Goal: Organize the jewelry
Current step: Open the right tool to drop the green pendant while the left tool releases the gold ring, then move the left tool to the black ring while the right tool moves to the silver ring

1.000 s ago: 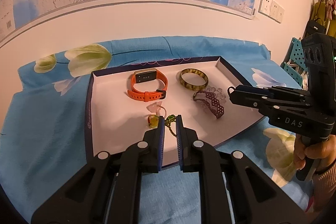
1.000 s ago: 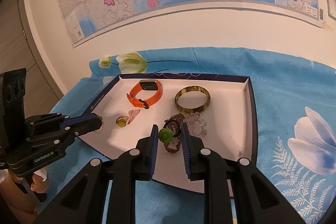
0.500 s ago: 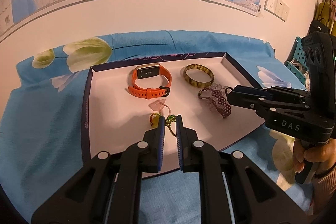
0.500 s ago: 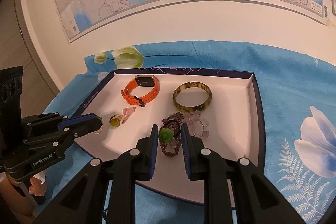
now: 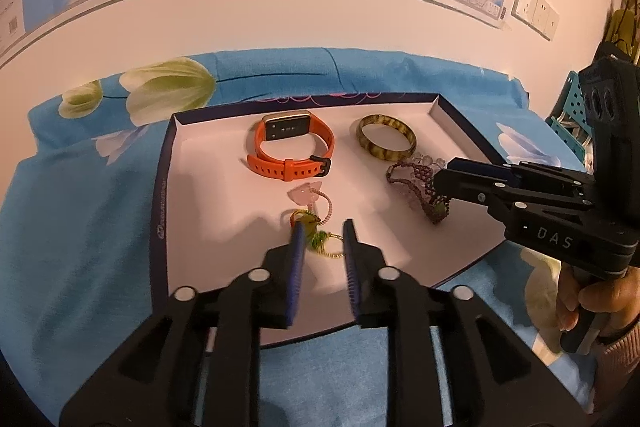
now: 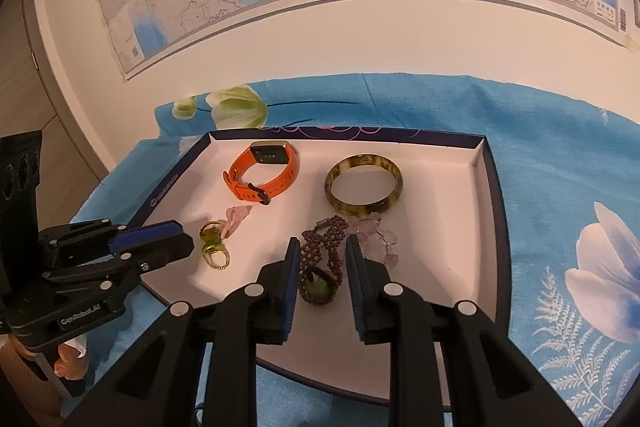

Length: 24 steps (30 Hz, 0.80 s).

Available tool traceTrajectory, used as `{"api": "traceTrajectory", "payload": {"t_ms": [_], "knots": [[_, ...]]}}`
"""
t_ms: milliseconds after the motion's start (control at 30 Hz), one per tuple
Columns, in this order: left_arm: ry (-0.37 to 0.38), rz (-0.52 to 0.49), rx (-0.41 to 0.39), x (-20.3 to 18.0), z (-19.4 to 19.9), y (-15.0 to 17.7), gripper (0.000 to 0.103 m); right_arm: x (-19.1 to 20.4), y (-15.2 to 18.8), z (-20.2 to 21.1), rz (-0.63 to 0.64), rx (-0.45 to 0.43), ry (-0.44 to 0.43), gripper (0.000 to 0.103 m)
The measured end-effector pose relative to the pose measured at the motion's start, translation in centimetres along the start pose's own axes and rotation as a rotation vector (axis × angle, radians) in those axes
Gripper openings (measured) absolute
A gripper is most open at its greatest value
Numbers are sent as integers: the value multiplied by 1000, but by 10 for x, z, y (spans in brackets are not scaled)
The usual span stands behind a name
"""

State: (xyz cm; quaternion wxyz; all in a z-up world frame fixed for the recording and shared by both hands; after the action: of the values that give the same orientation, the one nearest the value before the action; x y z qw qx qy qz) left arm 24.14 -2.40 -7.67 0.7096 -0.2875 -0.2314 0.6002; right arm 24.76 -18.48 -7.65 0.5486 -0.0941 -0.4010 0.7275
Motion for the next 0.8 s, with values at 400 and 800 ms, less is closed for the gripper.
{"api": "traceTrajectory", "payload": {"t_ms": [400,800], "knots": [[13,-13,-87,3,45,10,38,5,9,32,6,-34,-35,30],[69,-74,-73,-16,68,50,40,35,53,55,62,28,-90,34]]}}
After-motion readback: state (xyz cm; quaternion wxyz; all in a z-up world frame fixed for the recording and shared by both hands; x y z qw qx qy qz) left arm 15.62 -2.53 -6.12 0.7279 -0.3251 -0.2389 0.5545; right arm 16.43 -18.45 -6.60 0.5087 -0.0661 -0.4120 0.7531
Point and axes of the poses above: each gripper's, at about its wrist camera, not at the fingertips, and z roughly against the way its jaws point, x to its left, y to its underside, the point moved 1 cm from there along -z, roughly the way its jaws point, and after that the axes turned 8 degrees about -y, right-handed, at the moved point
